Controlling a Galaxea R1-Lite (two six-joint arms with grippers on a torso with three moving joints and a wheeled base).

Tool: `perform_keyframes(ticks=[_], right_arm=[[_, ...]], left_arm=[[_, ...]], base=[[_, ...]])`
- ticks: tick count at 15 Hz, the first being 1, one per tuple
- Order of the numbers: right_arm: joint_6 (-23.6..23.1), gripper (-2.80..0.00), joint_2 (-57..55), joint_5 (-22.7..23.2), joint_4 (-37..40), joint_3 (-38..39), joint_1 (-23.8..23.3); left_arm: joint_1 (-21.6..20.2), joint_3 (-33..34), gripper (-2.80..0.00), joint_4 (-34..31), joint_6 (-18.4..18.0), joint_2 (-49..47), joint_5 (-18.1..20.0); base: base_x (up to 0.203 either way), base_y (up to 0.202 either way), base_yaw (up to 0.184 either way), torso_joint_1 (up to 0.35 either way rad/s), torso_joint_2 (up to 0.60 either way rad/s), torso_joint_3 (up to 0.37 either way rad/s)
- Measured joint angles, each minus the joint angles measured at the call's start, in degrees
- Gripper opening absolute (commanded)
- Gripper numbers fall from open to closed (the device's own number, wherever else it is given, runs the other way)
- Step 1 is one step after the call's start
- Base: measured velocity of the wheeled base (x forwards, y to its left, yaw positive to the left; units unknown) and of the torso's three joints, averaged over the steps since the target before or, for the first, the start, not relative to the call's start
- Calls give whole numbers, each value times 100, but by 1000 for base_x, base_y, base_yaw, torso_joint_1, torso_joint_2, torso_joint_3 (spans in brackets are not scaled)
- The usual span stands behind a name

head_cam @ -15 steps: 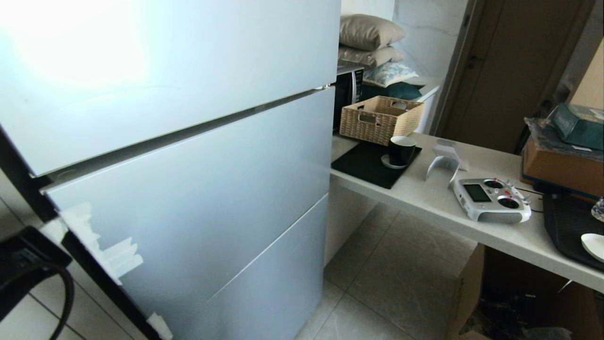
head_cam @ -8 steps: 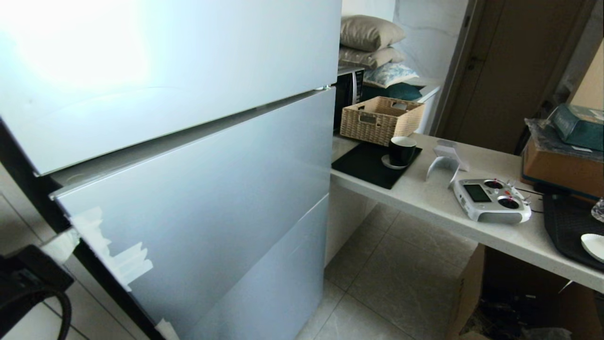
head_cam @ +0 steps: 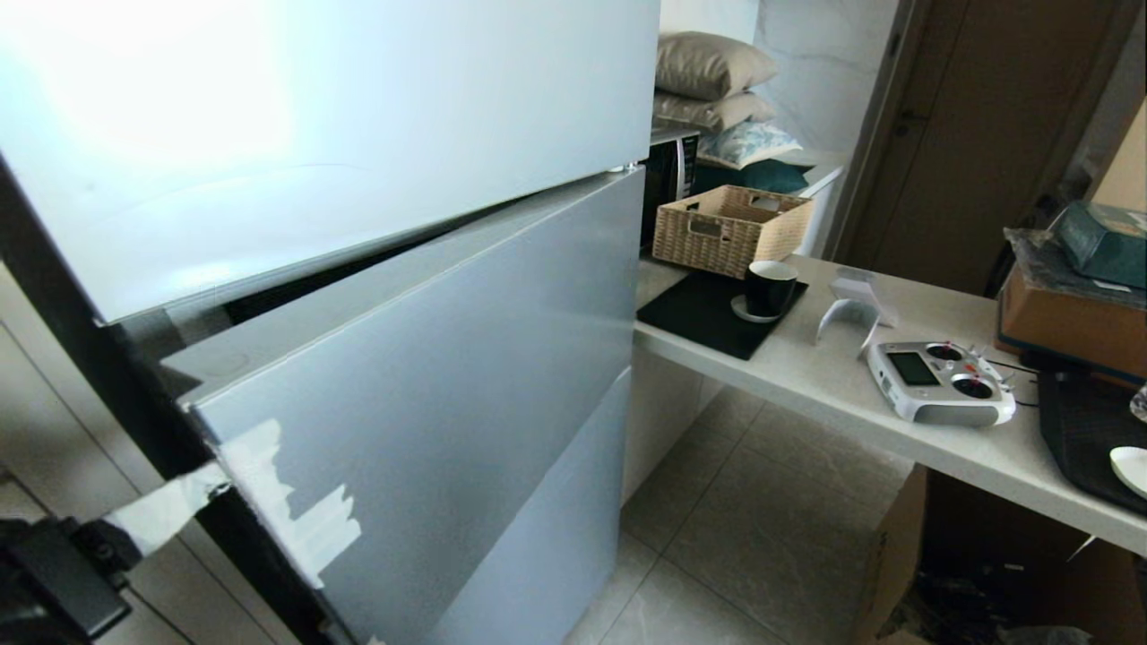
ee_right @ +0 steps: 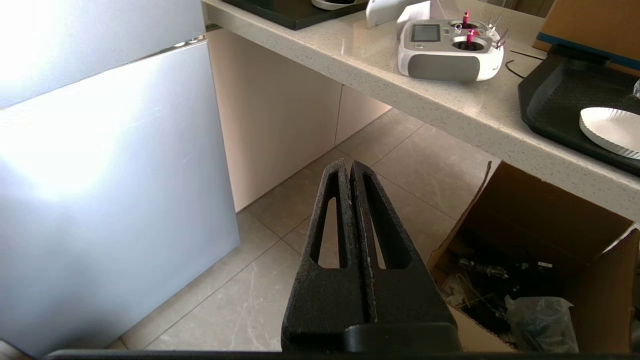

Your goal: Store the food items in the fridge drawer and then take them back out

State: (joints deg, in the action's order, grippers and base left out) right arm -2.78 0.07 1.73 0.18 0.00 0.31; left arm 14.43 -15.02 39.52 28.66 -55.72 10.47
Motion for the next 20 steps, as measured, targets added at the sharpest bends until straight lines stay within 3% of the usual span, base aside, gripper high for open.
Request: perform_keyframes(ticks=[2, 6, 11, 13, 14, 16, 18, 19, 20], right_arm=[[0, -280, 0, 0, -2, 0, 2], [0, -280, 0, 0, -2, 0, 2], [2, -280, 0, 0, 0, 0, 2], [2, -280, 0, 0, -2, 0, 1], [1, -280, 0, 0, 0, 0, 2], [4, -280, 0, 0, -2, 0, 2], [2, -280, 0, 0, 0, 0, 2], [0, -280, 0, 0, 0, 0, 2], [2, -280, 0, -2, 1, 0, 2]], left_arm=[[0, 31, -280, 20, 197, 19, 426], [-11, 318, -280, -114, 227, 437, 970], [9, 428, -280, -1392, 240, 1807, 2111], [73, 415, -280, -1959, 243, 2468, 2340], [105, 373, -280, -2228, 253, 2773, 2348], [118, 256, -280, -2575, 268, 3127, 1943], [106, 88, -280, -2626, 191, 3285, 1133], [89, 47, -280, -2686, 2, 3352, 702], [43, 53, -280, -2845, -421, 3442, 193]], base=[[0, 0, 0, 0, 0, 0], [0, 0, 0, 0, 0, 0], [0, 0, 0, 0, 0, 0], [0, 0, 0, 0, 0, 0], [0, 0, 0, 0, 0, 0], [0, 0, 0, 0, 0, 0], [0, 0, 0, 0, 0, 0], [0, 0, 0, 0, 0, 0], [0, 0, 0, 0, 0, 0]])
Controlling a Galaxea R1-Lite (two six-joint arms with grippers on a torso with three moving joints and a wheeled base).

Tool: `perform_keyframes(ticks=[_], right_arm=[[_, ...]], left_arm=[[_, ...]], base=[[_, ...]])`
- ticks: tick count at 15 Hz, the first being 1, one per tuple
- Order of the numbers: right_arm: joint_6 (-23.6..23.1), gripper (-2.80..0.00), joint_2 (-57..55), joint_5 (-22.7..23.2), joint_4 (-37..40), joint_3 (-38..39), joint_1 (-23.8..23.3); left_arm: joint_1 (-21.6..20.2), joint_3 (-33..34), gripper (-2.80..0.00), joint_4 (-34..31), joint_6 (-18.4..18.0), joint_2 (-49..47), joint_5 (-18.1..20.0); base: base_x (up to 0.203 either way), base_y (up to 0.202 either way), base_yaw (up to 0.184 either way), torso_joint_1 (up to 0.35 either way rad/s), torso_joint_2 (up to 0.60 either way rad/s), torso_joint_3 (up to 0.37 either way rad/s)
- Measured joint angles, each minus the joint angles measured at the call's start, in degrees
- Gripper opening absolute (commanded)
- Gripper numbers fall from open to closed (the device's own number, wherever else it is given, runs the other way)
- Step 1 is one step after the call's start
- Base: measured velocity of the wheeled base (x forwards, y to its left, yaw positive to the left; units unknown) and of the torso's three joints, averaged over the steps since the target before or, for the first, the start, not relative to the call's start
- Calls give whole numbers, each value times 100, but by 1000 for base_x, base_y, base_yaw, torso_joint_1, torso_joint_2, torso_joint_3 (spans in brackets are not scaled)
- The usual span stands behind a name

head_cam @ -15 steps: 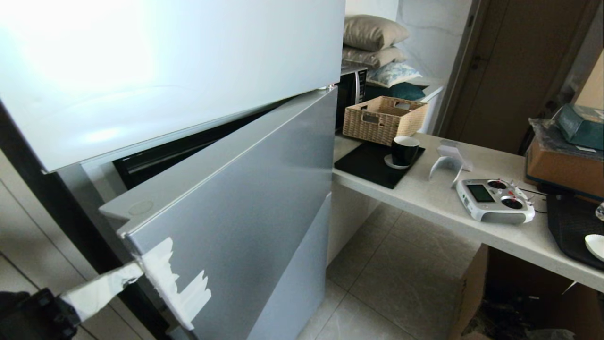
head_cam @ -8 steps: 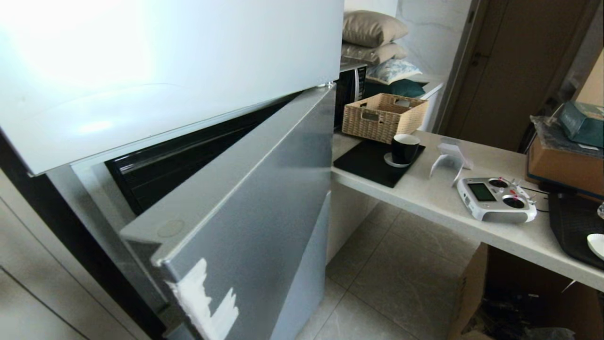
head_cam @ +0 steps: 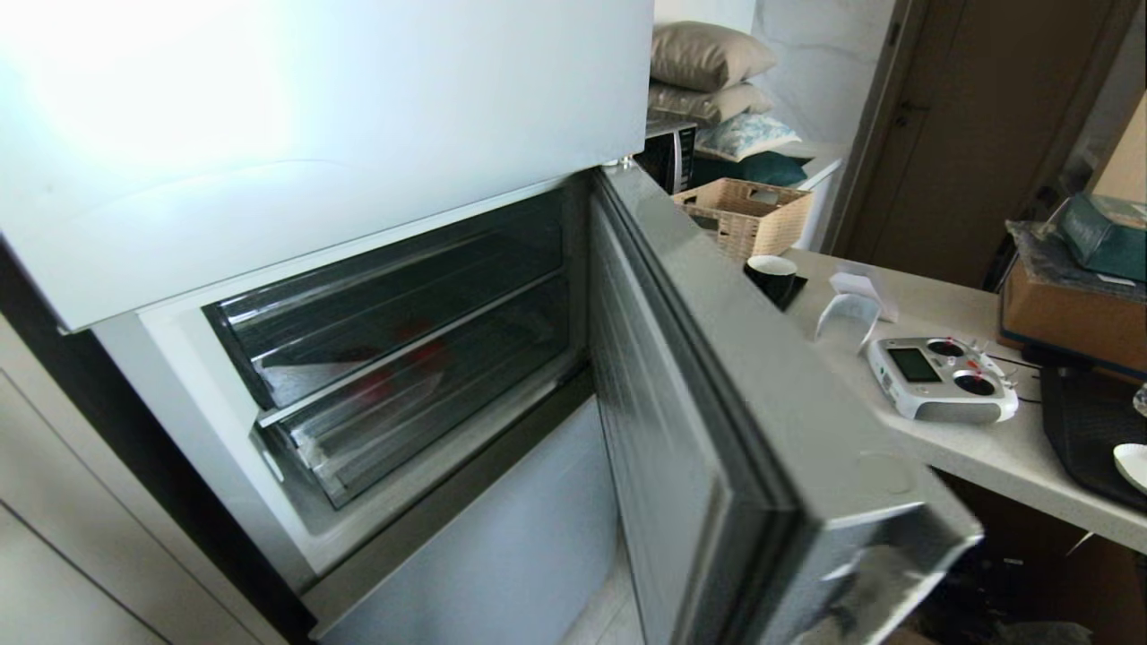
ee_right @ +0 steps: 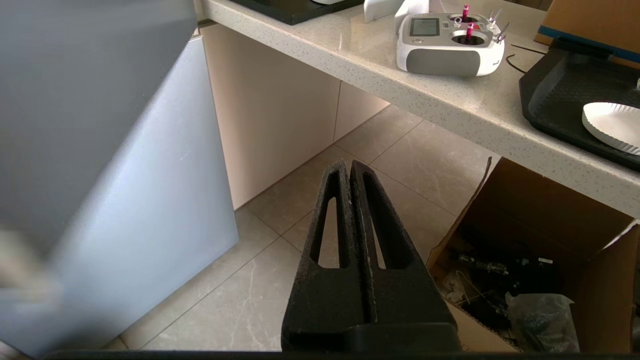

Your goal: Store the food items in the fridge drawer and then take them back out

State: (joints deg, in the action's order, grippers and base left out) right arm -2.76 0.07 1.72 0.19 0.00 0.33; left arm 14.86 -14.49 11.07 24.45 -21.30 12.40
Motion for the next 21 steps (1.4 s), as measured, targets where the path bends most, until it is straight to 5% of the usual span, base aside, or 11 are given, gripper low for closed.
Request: perform_keyframes(ticks=[4, 5, 9, 13, 16, 21], right_arm=[[1, -280, 0, 4, -6, 0, 0], [1, -280, 0, -1, -3, 0, 0], [0, -280, 0, 1, -1, 0, 0], [26, -280, 0, -1, -5, 0, 0], [34, -280, 0, 0, -2, 0, 0], [39, -280, 0, -5, -3, 0, 0]], left_arm=[[-193, 661, -280, -158, -2356, 358, -2149], [-375, 764, -280, -50, -2682, 398, -2485], [-1238, 1218, -280, -222, -3367, 758, -2382], [-1417, 1270, -280, -1424, -3343, 1725, -1098], [-1440, 1248, -280, -1570, -2573, 2003, -1261], [-1442, 1245, -280, -1589, -2445, 2109, -1270]], base=[[0, 0, 0, 0, 0, 0], [0, 0, 0, 0, 0, 0], [0, 0, 0, 0, 0, 0], [0, 0, 0, 0, 0, 0], [0, 0, 0, 0, 0, 0], [0, 0, 0, 0, 0, 0]])
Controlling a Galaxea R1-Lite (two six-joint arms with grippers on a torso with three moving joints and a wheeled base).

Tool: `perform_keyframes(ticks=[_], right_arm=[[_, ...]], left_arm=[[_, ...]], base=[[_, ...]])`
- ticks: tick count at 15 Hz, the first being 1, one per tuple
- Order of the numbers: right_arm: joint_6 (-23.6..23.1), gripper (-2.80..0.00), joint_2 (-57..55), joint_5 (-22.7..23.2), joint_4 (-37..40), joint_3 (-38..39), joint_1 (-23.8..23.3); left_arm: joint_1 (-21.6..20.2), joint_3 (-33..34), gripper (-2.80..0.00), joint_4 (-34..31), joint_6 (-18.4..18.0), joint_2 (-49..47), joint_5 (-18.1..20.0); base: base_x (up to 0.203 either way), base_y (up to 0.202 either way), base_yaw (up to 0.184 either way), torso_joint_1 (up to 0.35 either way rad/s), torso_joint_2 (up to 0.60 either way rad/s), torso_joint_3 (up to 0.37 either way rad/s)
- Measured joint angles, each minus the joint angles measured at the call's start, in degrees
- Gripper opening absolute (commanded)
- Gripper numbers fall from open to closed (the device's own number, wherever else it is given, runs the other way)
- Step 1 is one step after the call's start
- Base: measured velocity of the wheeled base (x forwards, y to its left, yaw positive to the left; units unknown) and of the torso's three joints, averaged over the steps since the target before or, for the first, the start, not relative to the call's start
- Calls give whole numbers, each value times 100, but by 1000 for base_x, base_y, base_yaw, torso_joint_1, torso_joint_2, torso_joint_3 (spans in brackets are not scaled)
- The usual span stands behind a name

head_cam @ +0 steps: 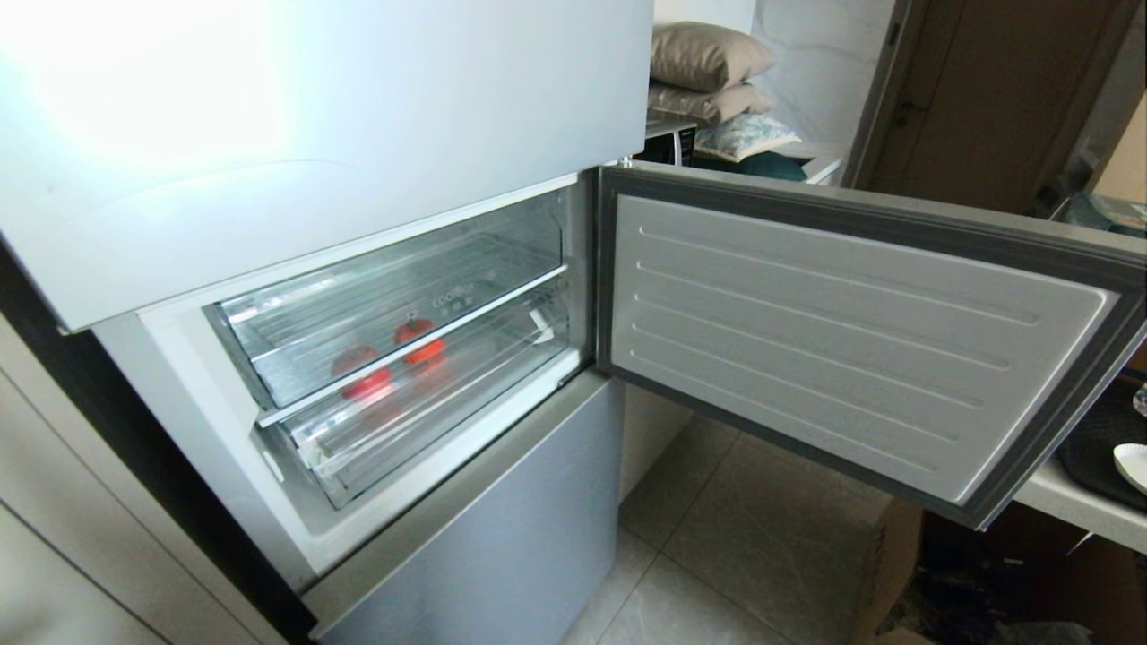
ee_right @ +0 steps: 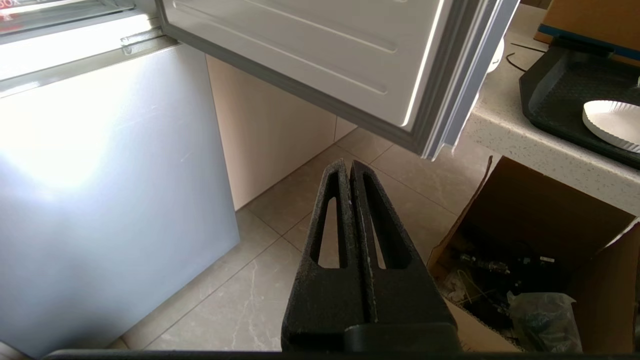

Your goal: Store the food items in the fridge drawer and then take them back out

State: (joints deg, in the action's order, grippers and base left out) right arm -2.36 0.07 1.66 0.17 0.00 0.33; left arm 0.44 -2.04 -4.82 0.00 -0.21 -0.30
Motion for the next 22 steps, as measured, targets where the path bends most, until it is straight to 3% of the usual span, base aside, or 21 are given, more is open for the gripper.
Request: perform_keyframes(ticks=[13, 22], right_arm=[[11, -280, 0, -10, 2, 0, -2], [23, -280, 0, -13, 2, 0, 0]], left_arm=[[0, 2, -280, -17, 0, 10, -2], [0, 2, -280, -17, 0, 10, -2]], base=[[0, 0, 0, 0, 0, 0], [0, -7, 161, 2, 1, 2]])
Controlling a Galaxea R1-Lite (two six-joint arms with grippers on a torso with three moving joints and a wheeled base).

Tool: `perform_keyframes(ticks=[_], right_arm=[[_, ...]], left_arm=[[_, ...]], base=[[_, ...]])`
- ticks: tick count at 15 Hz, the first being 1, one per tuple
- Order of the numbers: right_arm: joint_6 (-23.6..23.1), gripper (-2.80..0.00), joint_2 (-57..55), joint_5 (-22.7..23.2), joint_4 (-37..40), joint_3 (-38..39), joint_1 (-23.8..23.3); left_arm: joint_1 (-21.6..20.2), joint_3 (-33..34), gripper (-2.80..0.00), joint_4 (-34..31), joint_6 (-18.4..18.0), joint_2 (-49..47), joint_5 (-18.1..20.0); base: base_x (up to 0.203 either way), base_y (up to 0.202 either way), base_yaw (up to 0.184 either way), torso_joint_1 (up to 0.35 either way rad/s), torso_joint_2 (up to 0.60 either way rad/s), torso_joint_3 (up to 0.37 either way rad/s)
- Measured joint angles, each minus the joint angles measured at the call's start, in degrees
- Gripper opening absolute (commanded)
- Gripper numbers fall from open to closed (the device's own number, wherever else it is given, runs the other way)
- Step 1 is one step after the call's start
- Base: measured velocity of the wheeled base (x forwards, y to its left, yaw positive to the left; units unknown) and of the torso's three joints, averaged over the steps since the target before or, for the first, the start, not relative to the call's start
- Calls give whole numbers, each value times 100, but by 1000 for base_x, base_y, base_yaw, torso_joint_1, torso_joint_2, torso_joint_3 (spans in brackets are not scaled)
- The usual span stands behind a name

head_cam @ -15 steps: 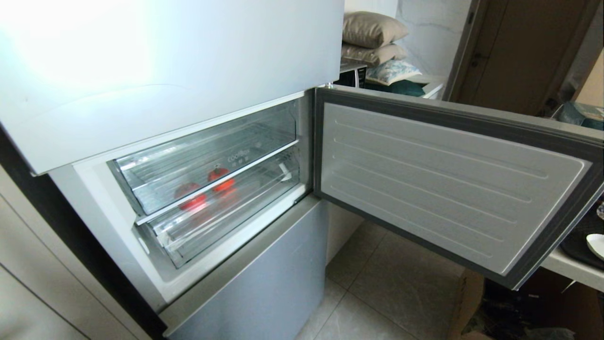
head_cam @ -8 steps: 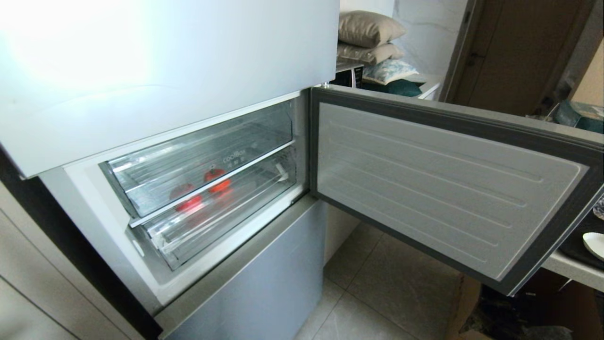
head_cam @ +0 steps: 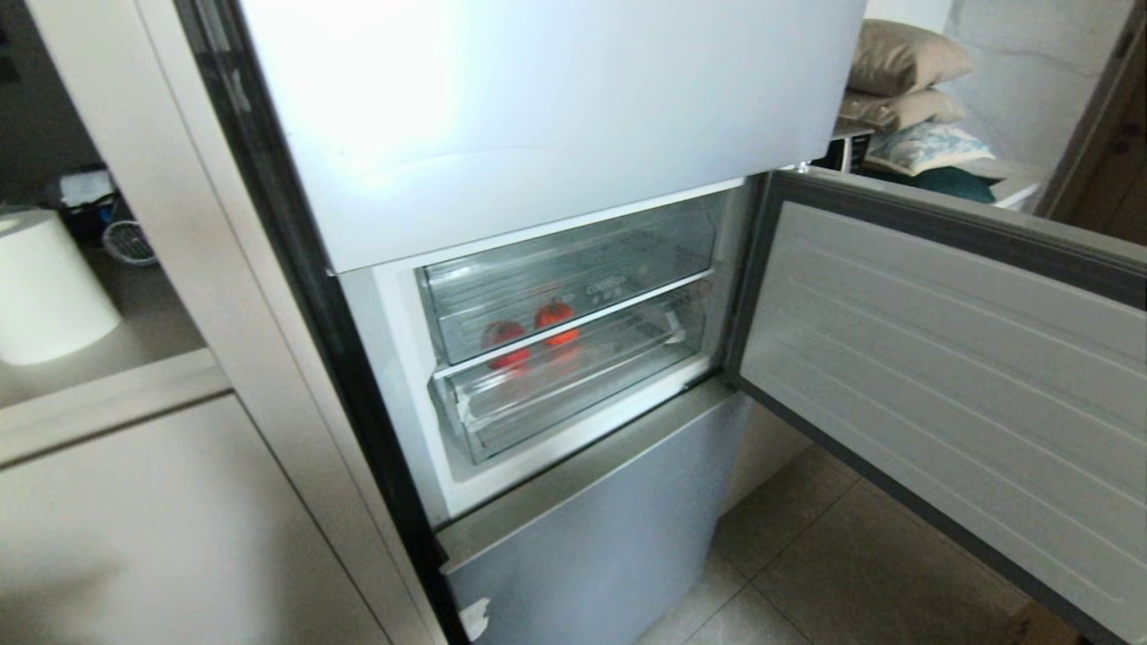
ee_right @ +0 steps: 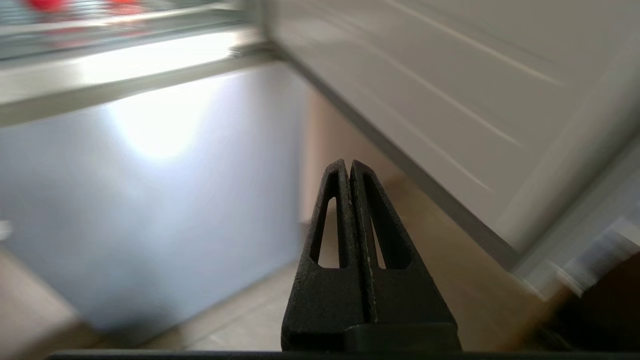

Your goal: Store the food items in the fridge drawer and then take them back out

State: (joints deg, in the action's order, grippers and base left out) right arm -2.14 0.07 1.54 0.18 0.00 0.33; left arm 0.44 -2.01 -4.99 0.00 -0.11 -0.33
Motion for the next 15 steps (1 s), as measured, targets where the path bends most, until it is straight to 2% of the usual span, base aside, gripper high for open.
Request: perform_keyframes(ticks=[3, 15], right_arm=[[169, -280, 0, -138, -4, 0, 0], [147, -280, 0, -154, -9, 0, 0]], left_arm=[[0, 0, -280, 0, 0, 0, 2], [0, 0, -280, 2, 0, 0, 2]], base=[[-1, -7, 176, 3, 3, 4], [1, -9, 175, 2, 4, 2]])
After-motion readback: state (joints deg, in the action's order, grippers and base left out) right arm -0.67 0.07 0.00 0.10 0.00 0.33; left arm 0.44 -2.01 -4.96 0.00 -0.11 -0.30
